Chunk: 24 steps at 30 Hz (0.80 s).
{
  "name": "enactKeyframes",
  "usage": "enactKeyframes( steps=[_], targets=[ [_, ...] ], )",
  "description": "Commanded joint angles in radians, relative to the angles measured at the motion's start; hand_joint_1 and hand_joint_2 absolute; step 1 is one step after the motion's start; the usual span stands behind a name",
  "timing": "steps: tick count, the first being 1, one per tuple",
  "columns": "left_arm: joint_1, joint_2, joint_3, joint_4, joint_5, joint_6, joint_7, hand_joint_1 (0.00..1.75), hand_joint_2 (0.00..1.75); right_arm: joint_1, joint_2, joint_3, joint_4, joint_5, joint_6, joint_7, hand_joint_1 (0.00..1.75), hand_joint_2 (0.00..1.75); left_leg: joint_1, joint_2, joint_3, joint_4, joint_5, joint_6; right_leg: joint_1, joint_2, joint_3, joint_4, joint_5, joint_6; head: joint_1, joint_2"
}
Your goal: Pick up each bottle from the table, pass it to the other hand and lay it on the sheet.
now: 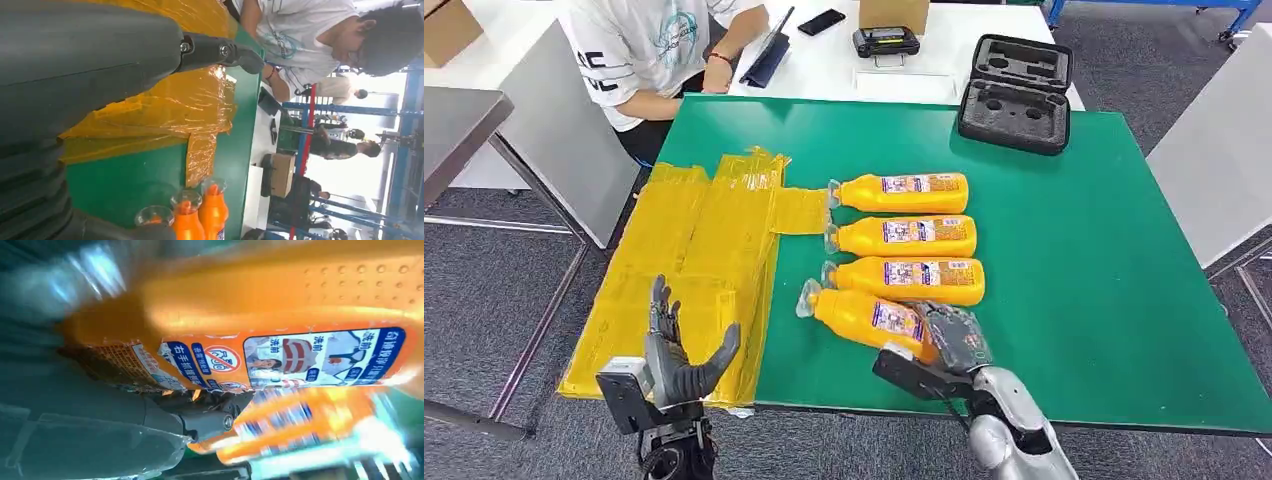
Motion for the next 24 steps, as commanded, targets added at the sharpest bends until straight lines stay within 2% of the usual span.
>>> enactKeyframes(
  steps=[1, 6, 9, 10, 12, 14, 16, 17, 19, 20, 24],
  targets=[
    [-0.029, 0.025, -0.017, 0.063, 0.004, 0.004, -0.003, 0.0, 1.75, -0.034, 0.061, -0.09, 0.028, -0.043, -0.016, -0.025, 1.75, 1.75, 0.0, 0.0, 0.004, -0.001, -0.001, -0.001, 0.0, 0.0, 0.003, -0.001, -0.001, -0.001, 0.0, 0.0],
    [-0.031, 0.021, -0.015, 0.067, 0.006, 0.007, -0.007, 0.0, 1.75, -0.027, 0.092, -0.157, -0.01, -0.206, -0.039, -0.126, 1.75, 1.75, 0.0, 0.001, 0.004, -0.001, -0.002, -0.001, 0.0, 0.001, 0.004, 0.0, -0.001, -0.001, 0.0, 0.0],
    [-0.024, 0.022, -0.009, 0.059, 0.019, -0.002, -0.013, 0.0, 1.75, -0.004, 0.095, -0.171, -0.036, -0.22, -0.053, -0.152, 1.75, 1.75, 0.0, 0.0, 0.009, -0.001, -0.003, -0.002, 0.0, 0.0, 0.008, 0.0, -0.003, -0.002, 0.0, 0.0],
    [-0.019, 0.023, -0.004, 0.055, 0.036, -0.016, -0.015, 0.0, 1.75, 0.006, 0.1, -0.174, -0.049, -0.224, -0.063, -0.178, 1.75, 1.75, 0.0, 0.0, 0.003, -0.001, -0.001, -0.001, 0.0, -0.001, 0.003, -0.001, -0.001, -0.001, 0.0, 0.0],
    [-0.006, 0.021, 0.007, 0.036, 0.061, -0.032, -0.022, 0.0, 1.75, 0.017, 0.118, -0.189, -0.068, -0.233, -0.083, -0.202, 1.75, 1.75, 0.0, 0.0, 0.005, -0.001, -0.002, -0.001, 0.0, 0.0, 0.004, -0.001, -0.002, -0.001, 0.0, 0.0],
    [0.006, 0.022, 0.016, 0.015, 0.151, -0.119, -0.009, 0.0, 1.75, 0.01, 0.136, -0.211, -0.068, -0.24, -0.12, -0.227, 1.75, 1.75, 0.0, 0.001, 0.006, -0.001, -0.003, -0.001, 0.0, 0.0, 0.006, 0.0, -0.003, -0.002, 0.0, 0.0],
    [0.005, 0.037, 0.003, 0.018, 0.256, -0.257, 0.031, 0.0, 1.75, -0.001, 0.142, -0.217, -0.06, -0.267, -0.122, -0.276, 1.75, 1.75, 0.0, 0.002, 0.003, -0.001, -0.001, -0.001, 0.0, 0.002, 0.002, 0.0, -0.001, -0.001, 0.0, 0.0],
    [-0.001, 0.045, -0.006, 0.036, 0.317, -0.345, 0.055, 0.0, 1.75, -0.011, 0.15, -0.219, -0.04, -0.277, -0.122, -0.314, 1.75, 1.75, 0.0, 0.002, 0.006, -0.001, -0.003, -0.001, 0.0, 0.002, 0.005, 0.0, -0.002, -0.002, 0.0, 0.0],
    [-0.008, 0.047, -0.014, 0.058, 0.347, -0.392, 0.07, 0.0, 1.75, -0.022, 0.156, -0.216, -0.02, -0.278, -0.116, -0.332, 1.75, 1.75, 0.0, 0.002, 0.008, -0.001, -0.003, -0.002, 0.0, 0.002, 0.007, -0.001, -0.002, -0.002, 0.0, 0.0],
    [-0.019, 0.056, -0.028, 0.086, 0.404, -0.489, 0.094, 0.0, 1.75, -0.036, 0.163, -0.198, 0.01, -0.24, -0.145, -0.368, 1.75, 1.75, 0.0, 0.002, 0.006, -0.001, -0.002, -0.001, 0.0, 0.001, 0.005, -0.001, -0.002, -0.002, 0.0, 0.0],
    [-0.052, 0.058, -0.056, 0.171, 0.473, -0.617, 0.161, 0.0, 1.75, -0.059, 0.2, -0.135, 0.092, -0.268, -0.078, -0.449, 1.75, 1.75, 0.0, 0.003, 0.006, -0.002, -0.001, -0.001, 0.0, 0.003, 0.005, -0.002, -0.001, -0.001, 0.0, 0.0]
  ],
)
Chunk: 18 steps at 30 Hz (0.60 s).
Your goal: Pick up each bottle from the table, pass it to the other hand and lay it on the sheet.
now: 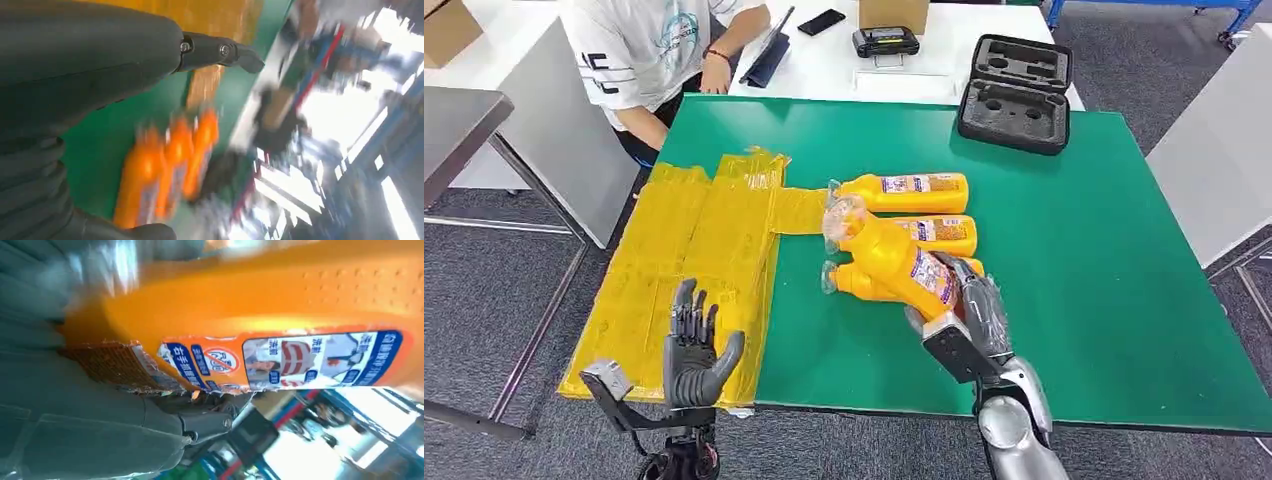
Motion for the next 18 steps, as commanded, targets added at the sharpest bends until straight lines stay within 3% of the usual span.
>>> enactKeyframes(
  steps=[1, 7, 10, 14, 15, 18],
  targets=[
    [-0.066, 0.051, -0.062, 0.171, 0.125, -0.22, 0.102, 0.0, 1.75, -0.084, 0.071, 0.07, 0.181, -0.005, 0.066, -0.109, 1.75, 1.75, 0.0, 0.002, 0.005, -0.002, -0.001, -0.001, 0.0, 0.003, 0.004, -0.002, 0.0, -0.001, 0.0, 0.0],
    [-0.09, 0.052, -0.092, 0.196, 0.139, -0.27, 0.139, 0.0, 1.75, -0.1, 0.09, 0.158, 0.32, -0.007, 0.105, -0.15, 1.75, 1.75, 0.0, 0.002, 0.005, -0.002, -0.001, -0.001, 0.0, 0.002, 0.005, -0.002, 0.0, -0.001, 0.0, 0.0],
    [-0.091, 0.052, -0.092, 0.196, 0.139, -0.27, 0.14, 0.0, 1.75, -0.1, 0.091, 0.163, 0.326, -0.007, 0.104, -0.154, 1.75, 1.75, 0.001, 0.003, 0.01, -0.003, -0.003, -0.002, 0.001, 0.002, 0.009, -0.002, -0.002, -0.002, 0.0, 0.0],
    [-0.09, 0.053, -0.091, 0.195, 0.139, -0.271, 0.141, 0.0, 1.75, -0.102, 0.087, 0.161, 0.324, -0.006, 0.104, -0.154, 1.75, 1.75, 0.0, 0.001, 0.003, -0.001, 0.0, -0.001, 0.0, 0.001, 0.002, -0.001, 0.0, -0.001, 0.0, 0.0],
    [-0.09, 0.053, -0.091, 0.195, 0.139, -0.271, 0.141, 0.0, 1.75, -0.102, 0.087, 0.161, 0.324, -0.006, 0.104, -0.154, 1.75, 1.75, 0.0, 0.002, 0.01, -0.002, -0.003, -0.002, 0.0, 0.002, 0.009, -0.002, -0.002, -0.002, 0.0, 0.0],
    [-0.09, 0.053, -0.091, 0.195, 0.139, -0.271, 0.141, 0.0, 1.75, -0.102, 0.087, 0.161, 0.324, -0.006, 0.104, -0.154, 1.75, 1.75, 0.0, 0.001, 0.005, -0.001, -0.001, -0.001, 0.0, 0.001, 0.005, -0.001, -0.001, -0.001, 0.0, 0.0]
  ],
)
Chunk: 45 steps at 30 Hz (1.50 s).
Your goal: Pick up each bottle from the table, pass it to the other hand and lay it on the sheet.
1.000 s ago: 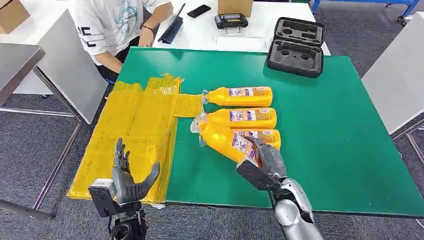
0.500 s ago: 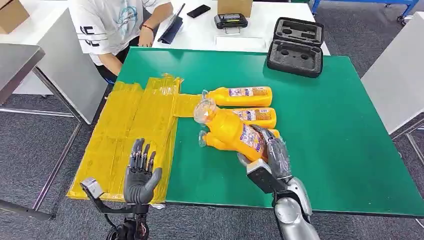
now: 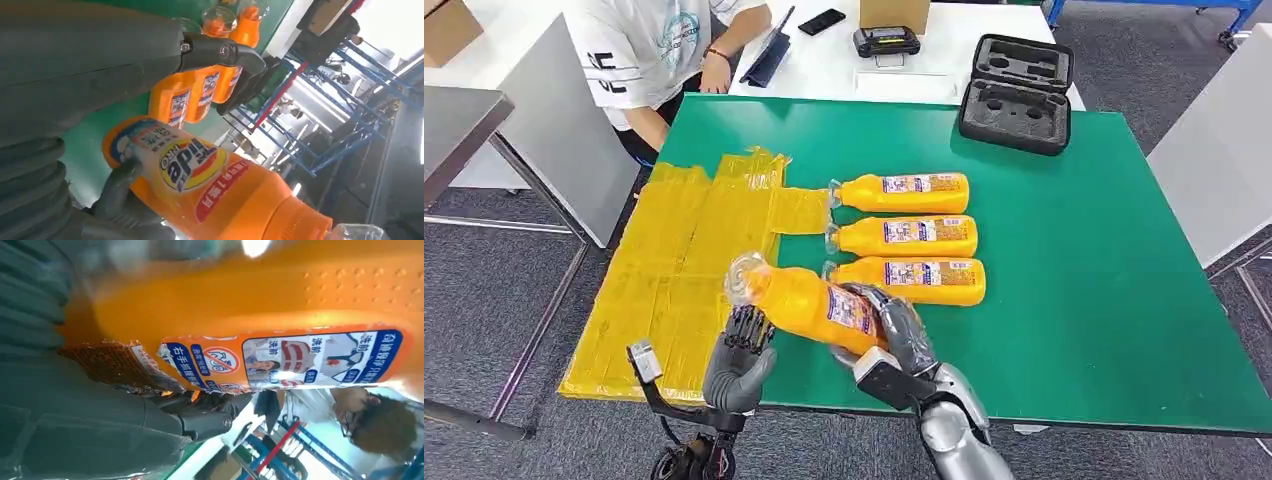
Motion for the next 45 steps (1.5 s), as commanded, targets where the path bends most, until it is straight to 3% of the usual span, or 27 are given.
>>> enactKeyframes(
  steps=[1, 7, 8, 11, 12, 27, 45],
  targets=[
    [-0.034, 0.035, -0.026, 0.071, -0.001, 0.0, 0.005, 0.0, 1.75, -0.051, -0.007, 0.026, 0.101, -0.005, 0.003, -0.001, 1.75, 1.75, 0.0, 0.001, 0.004, -0.001, -0.001, -0.001, 0.0, 0.001, 0.004, -0.001, -0.001, -0.001, 0.0, 0.0],
    [-0.046, 0.027, -0.034, 0.049, -0.091, 0.051, 0.0, 0.0, 1.75, -0.03, 0.012, 0.063, 0.148, -0.005, 0.021, 0.001, 1.75, 1.75, 0.001, 0.001, 0.009, -0.001, -0.003, -0.002, 0.001, 0.001, 0.008, -0.001, -0.002, -0.002, 0.0, 0.0],
    [-0.046, 0.023, -0.032, 0.047, -0.09, 0.046, 0.002, 0.0, 1.75, -0.032, 0.018, 0.069, 0.161, -0.008, 0.027, 0.005, 1.75, 1.75, 0.0, 0.0, 0.002, -0.001, 0.0, -0.001, 0.0, 0.0, 0.002, -0.001, 0.0, -0.001, 0.0, 0.0],
    [-0.047, 0.022, -0.035, 0.032, -0.106, 0.053, -0.009, 0.0, 1.75, -0.033, 0.029, 0.082, 0.171, -0.008, 0.042, 0.017, 1.75, 1.75, 0.0, 0.0, 0.003, -0.001, -0.001, -0.001, 0.0, 0.001, 0.002, -0.001, 0.0, -0.001, 0.0, 0.0],
    [-0.048, 0.021, -0.034, 0.03, -0.108, 0.055, -0.011, 0.0, 1.75, -0.034, 0.031, 0.082, 0.175, -0.01, 0.046, 0.02, 1.75, 1.75, 0.001, 0.001, 0.01, -0.002, -0.003, -0.002, 0.001, 0.001, 0.009, -0.001, -0.003, -0.002, 0.0, 0.0],
    [-0.051, 0.02, -0.05, 0.021, -0.148, 0.051, -0.041, 0.0, 1.75, -0.101, 0.055, 0.106, 0.284, 0.007, 0.068, 0.048, 1.75, 1.75, 0.0, 0.002, 0.004, -0.001, -0.001, -0.001, 0.001, 0.002, 0.003, -0.001, -0.001, -0.001, 0.0, 0.0],
    [-0.051, 0.02, -0.044, 0.025, -0.086, -0.024, -0.025, 0.0, 1.75, -0.131, 0.062, 0.138, 0.366, 0.024, 0.07, 0.056, 1.75, 1.75, 0.0, 0.001, 0.006, -0.001, -0.002, -0.001, 0.001, 0.001, 0.005, -0.001, -0.001, -0.001, 0.0, 0.0]
  ],
)
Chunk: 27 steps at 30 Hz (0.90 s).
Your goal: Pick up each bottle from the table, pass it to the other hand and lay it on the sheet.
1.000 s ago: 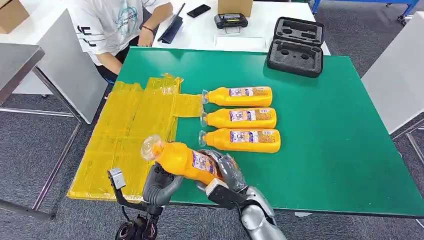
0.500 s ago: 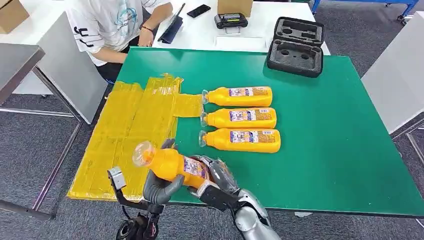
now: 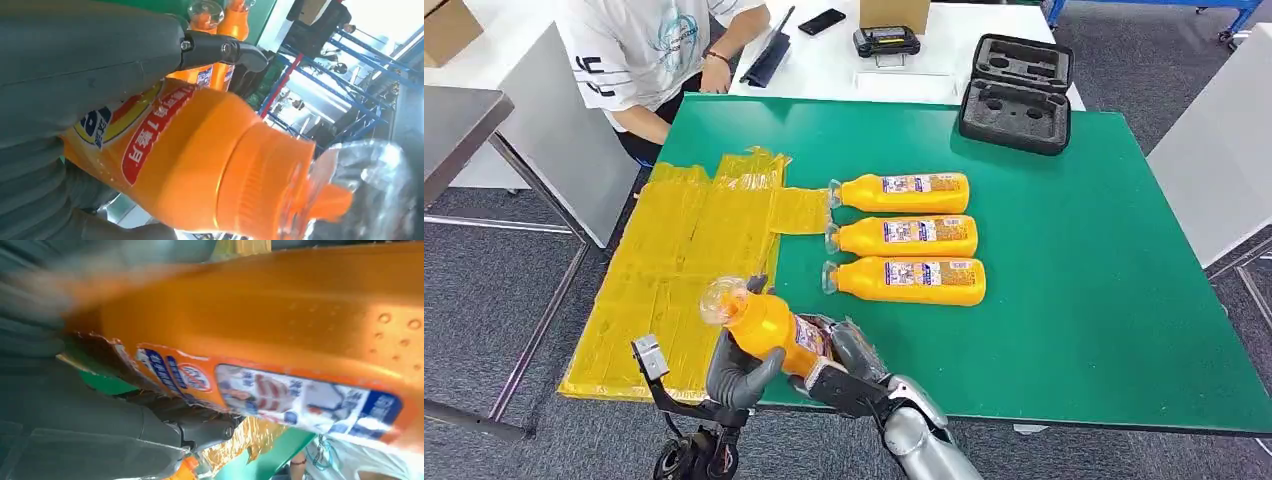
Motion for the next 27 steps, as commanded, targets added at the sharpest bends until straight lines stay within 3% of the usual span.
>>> enactKeyframes(
  steps=[1, 7, 8, 9, 10, 12, 13, 19, 20, 21, 22, 23, 24, 26, 27],
  targets=[
    [-0.028, 0.019, -0.023, 0.024, 0.001, -0.02, 0.013, 0.0, 1.75, -0.048, 0.0, 0.035, 0.099, 0.004, 0.002, 0.008, 1.75, 1.75, 0.0, 0.001, 0.006, -0.001, -0.002, -0.001, 0.001, 0.001, 0.005, -0.001, -0.002, -0.001, 0.0, 0.0],
    [-0.028, 0.019, -0.023, 0.024, 0.001, -0.02, 0.013, 0.0, 1.75, -0.048, 0.0, 0.035, 0.099, 0.004, 0.002, 0.008, 1.75, 1.75, 0.0, 0.001, 0.006, -0.001, -0.002, -0.001, 0.001, 0.001, 0.005, -0.001, -0.002, -0.001, 0.0, 0.0],
    [-0.028, 0.02, -0.024, 0.024, 0.001, -0.023, 0.012, 0.07, 1.75, -0.049, 0.001, 0.036, 0.101, 0.004, 0.001, 0.008, 1.75, 1.75, 0.0, 0.001, 0.006, -0.001, -0.002, -0.001, 0.001, 0.001, 0.006, -0.001, -0.002, -0.001, 0.0, 0.0],
    [-0.027, 0.02, -0.024, 0.024, 0.001, -0.023, 0.012, 0.77, 1.75, -0.049, 0.002, 0.036, 0.101, 0.004, 0.001, 0.008, 1.75, 1.75, 0.001, 0.001, 0.007, -0.001, -0.003, -0.001, 0.001, 0.001, 0.007, -0.001, -0.002, -0.002, 0.0, 0.0],
    [-0.026, 0.022, -0.026, 0.021, -0.008, -0.027, 0.01, 1.71, 1.75, -0.051, 0.002, 0.038, 0.099, 0.005, 0.001, 0.008, 1.75, 1.75, 0.0, 0.001, 0.005, -0.001, -0.002, -0.001, 0.0, 0.001, 0.005, -0.001, -0.001, -0.001, 0.0, 0.0],
    [-0.02, 0.024, -0.02, 0.015, -0.092, 0.019, -0.012, 1.75, 1.75, -0.054, 0.003, 0.04, 0.1, 0.012, 0.002, 0.01, 1.75, 1.75, 0.0, 0.0, 0.004, -0.001, -0.001, -0.001, 0.0, 0.0, 0.003, -0.001, -0.001, -0.001, 0.0, 0.0],
    [-0.021, 0.024, -0.015, 0.003, -0.187, 0.111, -0.03, 1.75, 1.75, -0.046, -0.002, 0.035, 0.086, 0.013, 0.0, 0.01, 1.75, 1.75, 0.0, 0.001, 0.004, -0.001, -0.001, -0.001, 0.001, 0.001, 0.004, -0.001, -0.001, -0.001, 0.0, 0.0],
    [-0.02, 0.02, 0.002, 0.005, -0.193, 0.128, -0.038, 1.75, 1.75, -0.045, 0.001, 0.037, 0.076, 0.017, -0.005, 0.002, 1.75, 1.75, 0.0, 0.001, 0.007, -0.001, -0.002, -0.001, 0.0, 0.001, 0.006, -0.001, -0.002, -0.002, 0.0, 0.0],
    [-0.018, 0.019, 0.005, 0.004, -0.183, 0.123, -0.041, 1.75, 1.75, -0.044, 0.003, 0.035, 0.073, 0.014, -0.009, -0.001, 1.29, 1.75, 0.0, 0.001, 0.006, -0.001, -0.002, -0.001, 0.0, 0.001, 0.005, -0.001, -0.002, -0.001, 0.0, 0.0],
    [-0.016, 0.02, 0.007, 0.003, -0.176, 0.12, -0.043, 1.75, 1.75, -0.043, 0.005, 0.032, 0.069, 0.011, -0.014, -0.004, 0.1, 1.75, 0.0, 0.001, 0.004, -0.001, -0.001, -0.001, 0.001, 0.001, 0.003, -0.001, -0.001, -0.001, 0.0, 0.0],
    [-0.015, 0.021, 0.008, 0.002, -0.175, 0.12, -0.043, 1.75, 1.75, -0.043, 0.006, 0.03, 0.066, 0.01, -0.018, -0.006, 0.0, 1.75, 0.001, 0.001, 0.006, -0.001, -0.002, -0.001, 0.001, 0.001, 0.006, -0.001, -0.002, -0.002, 0.0, 0.0],
    [-0.008, 0.024, 0.011, -0.008, -0.17, 0.122, -0.045, 1.75, 1.75, -0.036, 0.01, 0.017, 0.046, -0.003, -0.035, -0.009, 0.0, 1.75, 0.0, 0.001, 0.006, -0.001, -0.002, -0.001, 0.0, 0.001, 0.005, 0.0, -0.002, -0.001, 0.0, 0.0],
    [-0.005, 0.026, 0.012, -0.016, -0.169, 0.123, -0.045, 1.75, 1.75, -0.032, 0.009, 0.015, 0.03, -0.007, -0.042, -0.01, 0.0, 0.0, 0.001, 0.001, 0.005, -0.001, -0.002, -0.001, 0.001, 0.001, 0.004, -0.001, -0.001, -0.001, 0.0, 0.0],
    [0.0, 0.027, 0.019, -0.029, -0.165, 0.127, -0.047, 1.75, 1.75, -0.022, 0.006, 0.004, -0.002, -0.02, -0.053, -0.012, 0.0, 0.0, 0.001, 0.002, 0.009, -0.001, -0.004, -0.002, 0.001, 0.002, 0.008, 0.0, -0.003, -0.002, 0.0, 0.0],
    [-0.002, 0.028, 0.02, -0.03, -0.165, 0.128, -0.047, 1.75, 1.75, -0.025, 0.006, 0.003, -0.004, -0.02, -0.053, -0.012, 0.0, 0.0, 0.0, 0.001, 0.005, -0.001, -0.002, -0.001, 0.001, 0.001, 0.004, 0.0, -0.002, -0.001, 0.0, 0.0]
  ],
)
